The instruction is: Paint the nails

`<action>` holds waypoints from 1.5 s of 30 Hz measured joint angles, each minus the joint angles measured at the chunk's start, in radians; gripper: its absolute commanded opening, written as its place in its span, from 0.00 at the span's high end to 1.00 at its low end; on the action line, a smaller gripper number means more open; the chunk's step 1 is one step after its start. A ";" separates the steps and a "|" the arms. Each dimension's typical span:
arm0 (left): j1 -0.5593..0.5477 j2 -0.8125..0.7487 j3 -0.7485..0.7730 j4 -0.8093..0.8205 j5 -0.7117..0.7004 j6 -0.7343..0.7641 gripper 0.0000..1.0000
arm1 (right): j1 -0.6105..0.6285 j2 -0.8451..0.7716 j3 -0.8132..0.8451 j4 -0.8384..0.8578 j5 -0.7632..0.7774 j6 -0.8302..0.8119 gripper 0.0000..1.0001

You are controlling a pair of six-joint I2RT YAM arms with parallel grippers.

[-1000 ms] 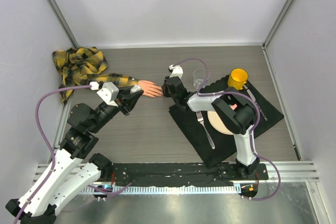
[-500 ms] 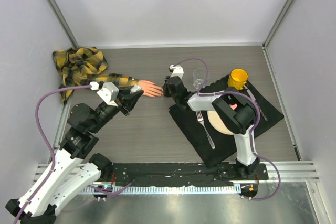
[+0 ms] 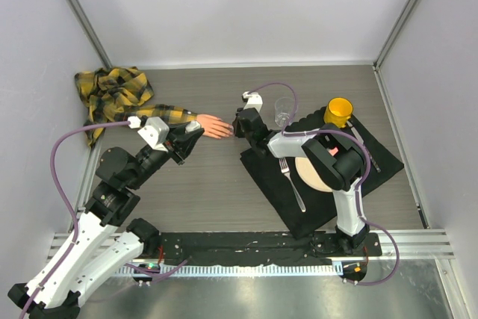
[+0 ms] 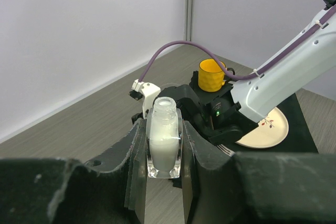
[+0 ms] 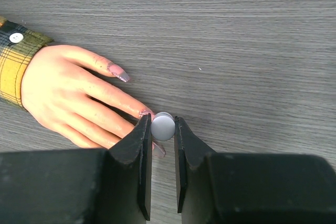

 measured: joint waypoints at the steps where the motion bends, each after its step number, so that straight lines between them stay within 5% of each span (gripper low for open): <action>1: 0.000 0.000 0.000 0.000 0.000 0.000 1.00 | 0.000 0.000 0.000 -0.001 0.000 0.000 1.00; 38: 0.000 0.000 0.000 0.000 0.006 0.000 1.00 | -0.002 -0.001 -0.021 0.034 -0.031 0.002 1.00; 45: 0.000 0.007 0.002 -0.007 0.025 0.002 1.00 | -0.002 -0.141 -0.122 0.006 -0.003 -0.021 1.00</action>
